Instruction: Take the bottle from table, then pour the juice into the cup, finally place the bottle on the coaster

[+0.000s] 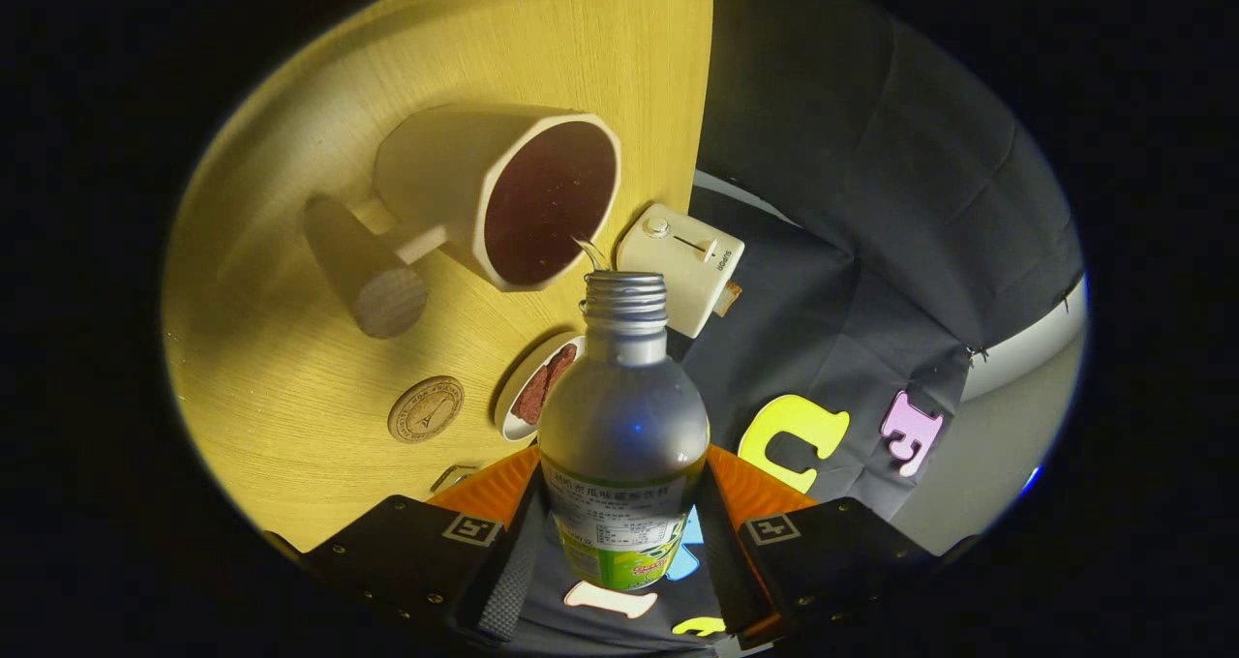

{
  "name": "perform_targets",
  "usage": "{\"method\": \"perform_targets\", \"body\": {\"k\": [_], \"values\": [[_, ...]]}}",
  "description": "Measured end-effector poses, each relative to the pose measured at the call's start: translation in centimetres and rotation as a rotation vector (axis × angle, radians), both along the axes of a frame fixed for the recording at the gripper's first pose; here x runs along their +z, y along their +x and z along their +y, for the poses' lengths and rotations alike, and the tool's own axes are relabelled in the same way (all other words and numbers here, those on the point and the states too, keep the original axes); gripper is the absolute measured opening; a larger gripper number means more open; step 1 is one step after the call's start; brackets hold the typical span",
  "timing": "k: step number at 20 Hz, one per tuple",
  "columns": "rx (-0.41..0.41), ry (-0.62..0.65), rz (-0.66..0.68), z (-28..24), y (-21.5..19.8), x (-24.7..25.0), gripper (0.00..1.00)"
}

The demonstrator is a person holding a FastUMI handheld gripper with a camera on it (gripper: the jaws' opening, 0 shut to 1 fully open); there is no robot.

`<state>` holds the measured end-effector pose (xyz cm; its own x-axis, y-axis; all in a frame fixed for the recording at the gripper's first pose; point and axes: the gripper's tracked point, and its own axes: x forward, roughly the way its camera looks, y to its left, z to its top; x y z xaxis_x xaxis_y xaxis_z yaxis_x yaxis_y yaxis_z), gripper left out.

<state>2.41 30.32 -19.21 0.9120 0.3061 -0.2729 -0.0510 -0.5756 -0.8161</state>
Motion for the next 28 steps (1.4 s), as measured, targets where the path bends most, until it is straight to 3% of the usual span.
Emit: {"method": "perform_targets", "body": {"k": [28], "values": [[-0.025,-0.060,-0.005,0.00,0.02,0.24,0.76]]}}
